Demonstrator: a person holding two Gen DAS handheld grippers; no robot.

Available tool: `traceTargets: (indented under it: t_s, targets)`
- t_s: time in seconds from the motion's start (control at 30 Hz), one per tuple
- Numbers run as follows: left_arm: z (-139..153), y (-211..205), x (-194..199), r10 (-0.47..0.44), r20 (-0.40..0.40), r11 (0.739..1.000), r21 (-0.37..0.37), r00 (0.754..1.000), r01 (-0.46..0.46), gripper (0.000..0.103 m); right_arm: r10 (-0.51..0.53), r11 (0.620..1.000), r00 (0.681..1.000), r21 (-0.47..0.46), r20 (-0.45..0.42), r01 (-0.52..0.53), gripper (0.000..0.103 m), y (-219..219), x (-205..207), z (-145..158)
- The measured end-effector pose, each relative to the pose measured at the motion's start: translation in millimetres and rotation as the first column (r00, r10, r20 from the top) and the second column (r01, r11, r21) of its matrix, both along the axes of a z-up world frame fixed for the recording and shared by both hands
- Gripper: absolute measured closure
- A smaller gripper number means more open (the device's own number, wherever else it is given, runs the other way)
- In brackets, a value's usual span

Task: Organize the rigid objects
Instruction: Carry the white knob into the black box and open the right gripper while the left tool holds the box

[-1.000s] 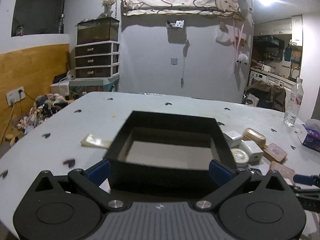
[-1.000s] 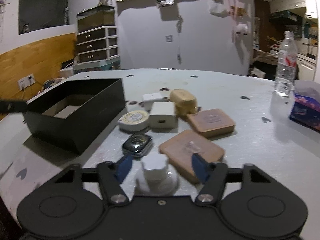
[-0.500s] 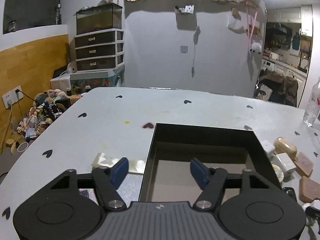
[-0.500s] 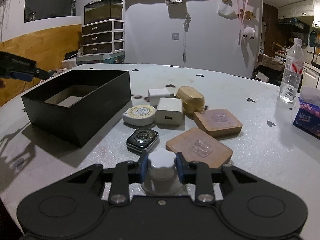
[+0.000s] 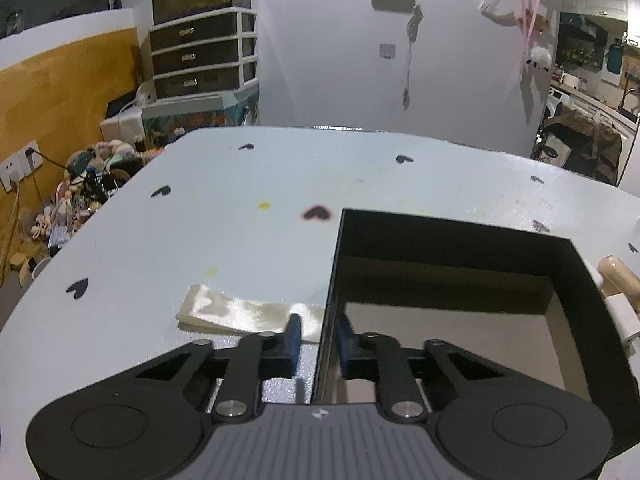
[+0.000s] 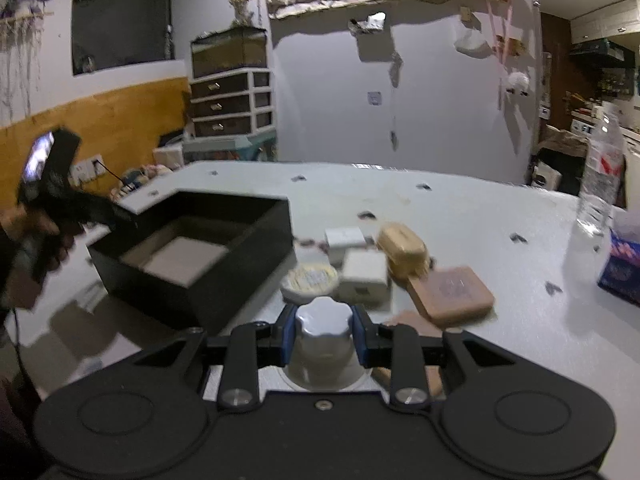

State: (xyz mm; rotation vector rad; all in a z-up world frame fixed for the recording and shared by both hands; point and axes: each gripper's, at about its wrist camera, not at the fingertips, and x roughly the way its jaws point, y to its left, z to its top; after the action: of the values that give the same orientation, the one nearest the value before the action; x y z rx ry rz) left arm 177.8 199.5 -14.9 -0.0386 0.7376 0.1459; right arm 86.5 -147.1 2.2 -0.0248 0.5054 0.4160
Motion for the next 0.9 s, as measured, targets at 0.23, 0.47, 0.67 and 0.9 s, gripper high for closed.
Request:
traceTargets:
  t_s: [0.23,0.47,0.67,0.9]
  targets:
    - [-2,-2,-1,-0.026,0.012,1.0,-0.003,1.0,0.026,0.096,0.105,0.994,0.993,-0.001,0.056,-0.105,0.073,49,35,38]
    - [-2,-4,-1,-0.02,0.014,1.0,0.003,1.0,0.019,0.096,0.219,0.976,0.975,-0.001,-0.036,-0.22,0.073,120,84,48]
    - [-1,-1,-4,-0.015,0.012,0.999,-0.036,1.0,0.015,0.097,0.262,0.962,0.952,-0.032,-0.157,-0.27,0.073,180,125,34]
    - [-1,3,-7,-0.023,0.024,0.996,-0.085,0.999,0.025,0.097,0.255,0.956,0.94,-0.086,-0.226,-0.28,0.073,230,156,9]
